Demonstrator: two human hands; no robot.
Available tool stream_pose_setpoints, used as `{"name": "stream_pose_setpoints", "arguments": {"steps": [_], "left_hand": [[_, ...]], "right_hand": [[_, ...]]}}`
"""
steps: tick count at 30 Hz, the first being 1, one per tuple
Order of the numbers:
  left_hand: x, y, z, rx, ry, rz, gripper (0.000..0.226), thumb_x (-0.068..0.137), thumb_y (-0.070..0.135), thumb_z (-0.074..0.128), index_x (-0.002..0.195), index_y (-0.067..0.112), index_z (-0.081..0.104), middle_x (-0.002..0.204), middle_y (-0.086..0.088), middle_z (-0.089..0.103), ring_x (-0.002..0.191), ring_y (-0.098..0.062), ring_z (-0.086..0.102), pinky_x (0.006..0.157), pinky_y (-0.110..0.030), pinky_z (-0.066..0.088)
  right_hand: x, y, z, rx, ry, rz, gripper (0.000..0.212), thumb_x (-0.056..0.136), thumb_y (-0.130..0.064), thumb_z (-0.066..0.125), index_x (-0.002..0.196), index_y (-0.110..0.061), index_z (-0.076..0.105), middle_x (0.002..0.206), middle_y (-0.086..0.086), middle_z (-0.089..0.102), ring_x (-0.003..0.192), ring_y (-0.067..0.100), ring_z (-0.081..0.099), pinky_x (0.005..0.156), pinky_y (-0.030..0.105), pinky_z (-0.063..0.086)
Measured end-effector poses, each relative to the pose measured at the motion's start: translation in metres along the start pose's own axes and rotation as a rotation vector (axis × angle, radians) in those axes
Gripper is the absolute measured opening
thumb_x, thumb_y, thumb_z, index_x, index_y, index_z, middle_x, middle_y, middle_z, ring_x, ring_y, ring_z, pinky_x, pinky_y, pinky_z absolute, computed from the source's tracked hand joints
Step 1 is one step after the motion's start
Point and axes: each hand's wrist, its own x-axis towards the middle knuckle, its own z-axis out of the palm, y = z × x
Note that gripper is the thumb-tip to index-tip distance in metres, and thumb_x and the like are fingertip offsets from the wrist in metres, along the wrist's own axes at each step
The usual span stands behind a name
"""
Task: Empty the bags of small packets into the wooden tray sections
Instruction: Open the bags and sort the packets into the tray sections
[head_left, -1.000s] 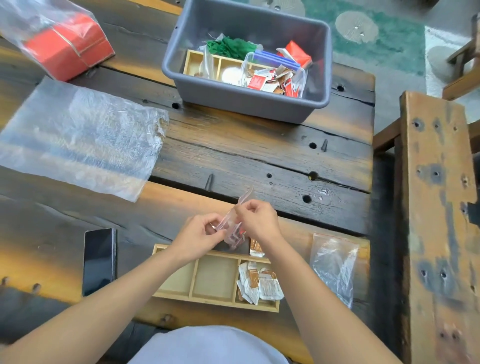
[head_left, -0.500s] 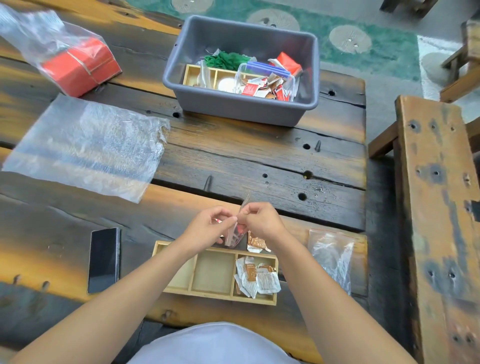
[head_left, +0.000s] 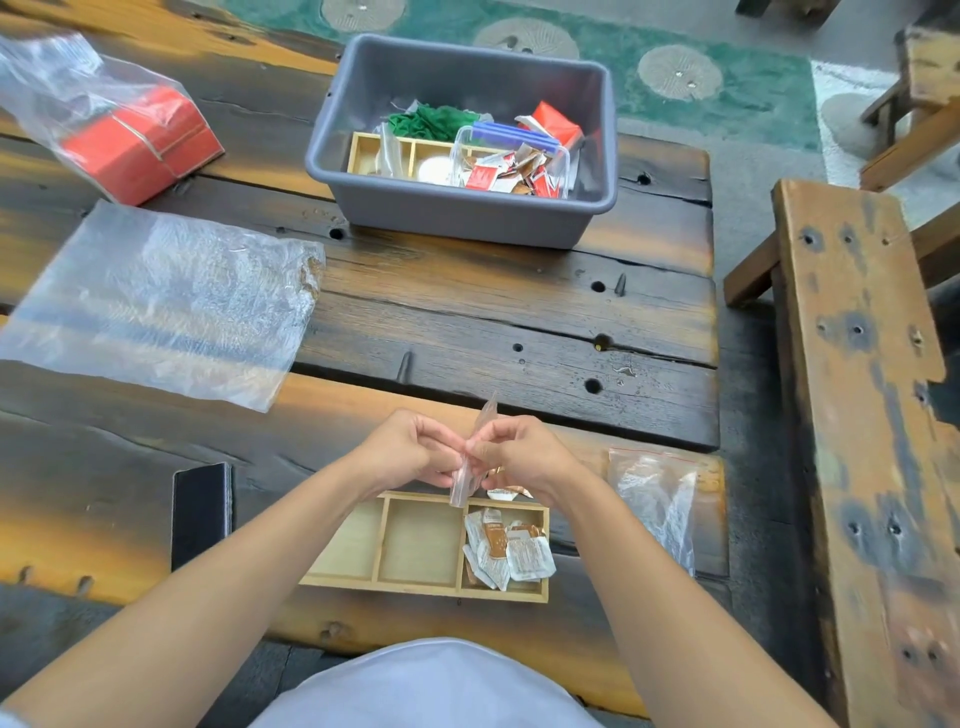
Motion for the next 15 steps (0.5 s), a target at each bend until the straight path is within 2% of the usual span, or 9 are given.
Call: {"name": "stream_pose_setpoints", "arguments": {"steps": [6,8,10,12,15], "left_hand": [[0.003,0.001,0.010,0.000,0.149,-0.035,0.008,0.080,-0.011,0.070,0.084,-0.004,0.074,0.080,-0.021,0.075,0.066,-0.023,0.073,0.062,-0.031,0.062],[0.003,0.001,0.015,-0.038,0.204,-0.047,0.008,0.081,-0.013,0.068,0.084,-0.006,0.073,0.079,-0.023,0.074,0.063,-0.024,0.072,0.063,-0.034,0.063],[0.001,0.004,0.022,-0.055,0.284,-0.058,0.008,0.080,-0.011,0.068,0.079,-0.004,0.071,0.074,-0.019,0.071,0.057,-0.020,0.068,0.056,-0.030,0.061],[0.001,0.004,0.027,0.109,0.426,-0.029,0.005,0.077,-0.001,0.071,0.075,0.004,0.071,0.067,-0.010,0.070,0.054,-0.013,0.064,0.050,-0.022,0.054],[0.001,0.001,0.019,0.369,0.595,0.074,0.006,0.071,0.007,0.069,0.071,0.012,0.071,0.063,-0.001,0.071,0.063,-0.013,0.066,0.063,-0.025,0.054]], "right_hand": [[0.000,0.002,-0.004,-0.023,0.018,0.025,0.022,0.095,-0.004,0.058,0.075,-0.010,0.061,0.080,0.014,0.072,0.073,0.019,0.069,0.065,0.034,0.058],[-0.001,0.004,-0.005,-0.061,0.039,0.023,0.017,0.094,-0.002,0.059,0.078,-0.006,0.061,0.080,0.013,0.073,0.072,0.017,0.069,0.064,0.031,0.058],[0.001,0.006,-0.005,-0.083,0.063,0.026,0.010,0.091,0.001,0.057,0.084,0.005,0.063,0.082,0.018,0.074,0.072,0.018,0.069,0.061,0.029,0.058],[0.003,0.009,-0.003,-0.093,0.112,0.026,0.020,0.090,-0.005,0.054,0.092,0.009,0.069,0.089,0.023,0.075,0.072,0.021,0.069,0.061,0.031,0.058],[0.003,0.016,-0.007,-0.133,0.223,0.019,0.028,0.096,-0.018,0.055,0.078,-0.001,0.069,0.066,0.013,0.072,0.059,0.020,0.065,0.071,0.043,0.061]]}}
